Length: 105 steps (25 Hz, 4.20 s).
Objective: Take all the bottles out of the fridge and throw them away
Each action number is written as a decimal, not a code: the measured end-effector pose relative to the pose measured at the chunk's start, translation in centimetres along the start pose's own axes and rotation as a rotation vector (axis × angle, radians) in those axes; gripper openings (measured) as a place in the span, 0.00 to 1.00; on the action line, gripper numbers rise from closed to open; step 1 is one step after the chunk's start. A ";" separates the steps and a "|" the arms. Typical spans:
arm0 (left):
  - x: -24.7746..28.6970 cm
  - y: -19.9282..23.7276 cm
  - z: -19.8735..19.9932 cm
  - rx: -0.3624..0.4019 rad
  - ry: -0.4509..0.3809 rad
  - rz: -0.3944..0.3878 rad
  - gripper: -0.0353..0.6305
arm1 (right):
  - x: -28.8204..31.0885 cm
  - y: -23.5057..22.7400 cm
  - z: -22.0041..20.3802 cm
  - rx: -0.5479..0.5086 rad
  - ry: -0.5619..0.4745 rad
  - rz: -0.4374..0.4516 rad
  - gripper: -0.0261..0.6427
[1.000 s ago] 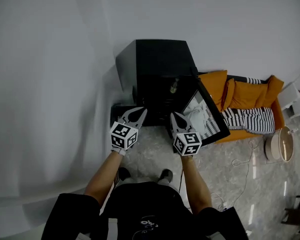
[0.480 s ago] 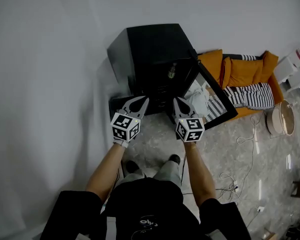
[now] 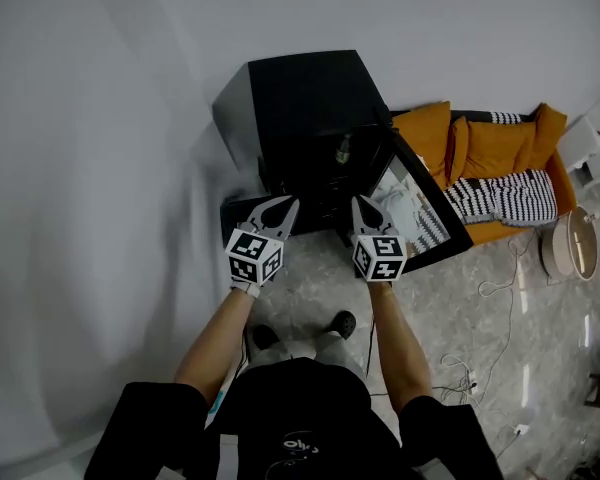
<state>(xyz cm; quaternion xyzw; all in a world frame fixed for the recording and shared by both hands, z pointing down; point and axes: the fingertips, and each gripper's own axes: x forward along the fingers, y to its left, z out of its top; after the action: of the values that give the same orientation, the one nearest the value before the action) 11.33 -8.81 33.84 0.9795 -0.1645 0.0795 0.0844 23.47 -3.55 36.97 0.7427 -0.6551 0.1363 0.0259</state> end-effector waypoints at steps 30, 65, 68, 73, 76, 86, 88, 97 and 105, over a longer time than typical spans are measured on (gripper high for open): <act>9.2 -4.4 -2.7 0.021 0.050 0.113 0.06 | 0.8 -10.3 -3.2 0.032 0.023 0.072 0.05; 17.0 6.8 -21.3 0.034 0.009 -0.044 0.06 | 16.5 -10.1 -20.5 -0.064 -0.039 -0.089 0.05; 17.2 7.6 -22.1 0.030 0.003 -0.036 0.06 | 17.3 -10.5 -21.4 -0.058 -0.041 -0.092 0.05; 17.0 8.7 -22.1 0.035 -0.007 -0.034 0.06 | 19.0 -11.3 -20.6 -0.051 -0.073 -0.126 0.05; 17.0 9.4 -21.6 0.039 -0.014 -0.034 0.06 | 20.5 -11.5 -19.1 -0.068 -0.103 -0.144 0.06; 18.7 11.9 -20.5 0.066 -0.049 -0.044 0.06 | 27.5 -14.3 -16.2 -0.078 -0.128 -0.232 0.29; 19.2 12.4 -20.6 0.065 -0.054 -0.043 0.06 | 28.9 -15.2 -16.2 -0.068 -0.123 -0.245 0.31; 21.2 13.8 -20.7 0.074 -0.079 -0.056 0.06 | 33.3 -18.4 -16.1 -0.056 -0.093 -0.336 0.38; 21.3 15.1 -20.7 0.074 -0.089 -0.047 0.06 | 35.4 -19.2 -15.1 -0.089 -0.064 -0.418 0.39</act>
<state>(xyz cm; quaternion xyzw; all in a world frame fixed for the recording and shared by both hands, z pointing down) 23.50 -25.50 59.96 0.9882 -0.1420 0.0397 0.0425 43.42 -31.75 62.56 0.8644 -0.4929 0.0751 0.0655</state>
